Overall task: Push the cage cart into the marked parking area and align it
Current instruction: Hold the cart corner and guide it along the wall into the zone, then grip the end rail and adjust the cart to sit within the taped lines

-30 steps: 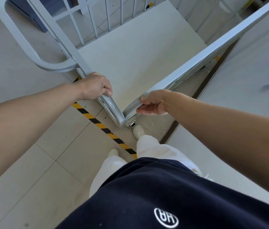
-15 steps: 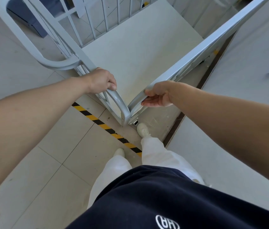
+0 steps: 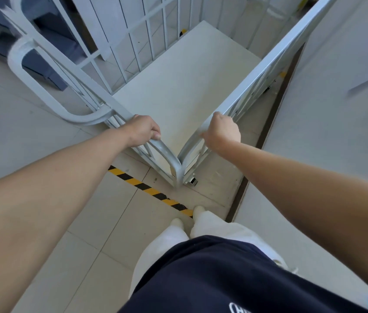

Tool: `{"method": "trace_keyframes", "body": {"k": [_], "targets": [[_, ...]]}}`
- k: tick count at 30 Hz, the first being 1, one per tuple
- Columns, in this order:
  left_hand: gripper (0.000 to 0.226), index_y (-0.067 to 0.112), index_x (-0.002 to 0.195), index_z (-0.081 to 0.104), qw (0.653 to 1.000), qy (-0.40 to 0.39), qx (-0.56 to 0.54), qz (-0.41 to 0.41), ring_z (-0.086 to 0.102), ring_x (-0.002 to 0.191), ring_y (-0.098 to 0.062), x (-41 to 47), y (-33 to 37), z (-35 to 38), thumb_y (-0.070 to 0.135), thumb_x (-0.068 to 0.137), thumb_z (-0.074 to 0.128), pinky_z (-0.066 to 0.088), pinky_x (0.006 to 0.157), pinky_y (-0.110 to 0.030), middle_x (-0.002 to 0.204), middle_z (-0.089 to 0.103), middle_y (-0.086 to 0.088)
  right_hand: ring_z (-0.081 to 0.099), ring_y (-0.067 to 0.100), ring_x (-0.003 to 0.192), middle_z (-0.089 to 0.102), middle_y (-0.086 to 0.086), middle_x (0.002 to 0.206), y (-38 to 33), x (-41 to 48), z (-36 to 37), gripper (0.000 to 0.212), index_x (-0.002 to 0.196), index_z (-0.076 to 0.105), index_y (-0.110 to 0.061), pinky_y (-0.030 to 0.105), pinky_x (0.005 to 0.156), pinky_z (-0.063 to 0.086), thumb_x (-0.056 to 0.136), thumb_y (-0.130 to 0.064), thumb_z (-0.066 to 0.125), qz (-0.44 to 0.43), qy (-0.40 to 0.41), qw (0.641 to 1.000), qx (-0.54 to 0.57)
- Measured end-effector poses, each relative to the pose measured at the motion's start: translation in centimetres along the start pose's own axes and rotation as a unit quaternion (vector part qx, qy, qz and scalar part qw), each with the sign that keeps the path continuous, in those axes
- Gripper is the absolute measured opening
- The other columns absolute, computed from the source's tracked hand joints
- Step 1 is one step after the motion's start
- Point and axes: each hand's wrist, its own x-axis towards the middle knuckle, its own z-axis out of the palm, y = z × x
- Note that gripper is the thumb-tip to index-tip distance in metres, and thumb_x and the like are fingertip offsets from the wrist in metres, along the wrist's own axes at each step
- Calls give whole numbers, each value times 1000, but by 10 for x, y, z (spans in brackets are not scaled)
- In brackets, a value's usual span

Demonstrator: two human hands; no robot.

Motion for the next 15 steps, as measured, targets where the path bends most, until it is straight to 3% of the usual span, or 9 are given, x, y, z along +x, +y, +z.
{"method": "trace_keyframes", "body": {"k": [3,5,10,15], "targets": [[21,8,104,71,1000,-18,9,-7,56,111,-24,-2,2,-5,17,91,58,40,99,-31,114,67,-10,52,30,103,58,13,111,-13,-9,4,24,110,54,-4,36,84,44,90,-18,53,-132,-8,991,-35],[21,11,105,71,999,-29,24,-3,58,111,-22,0,2,-8,20,90,59,41,100,-31,114,68,-6,50,28,112,56,12,119,-26,-13,8,35,119,54,-5,36,93,44,92,-28,56,-175,-47,983,-41],[23,14,109,68,996,-65,19,58,57,111,-20,5,-9,-22,22,93,55,43,99,-34,116,64,-2,52,27,112,55,12,123,-67,-6,18,51,125,50,-6,36,90,47,91,-43,51,-164,-126,978,-27],[30,9,118,63,989,-20,88,114,52,116,-22,9,-65,-94,22,95,49,38,103,-36,125,57,-4,55,27,104,57,11,120,-126,3,43,54,125,51,-7,36,85,48,89,-47,55,-117,-135,984,10]]}}
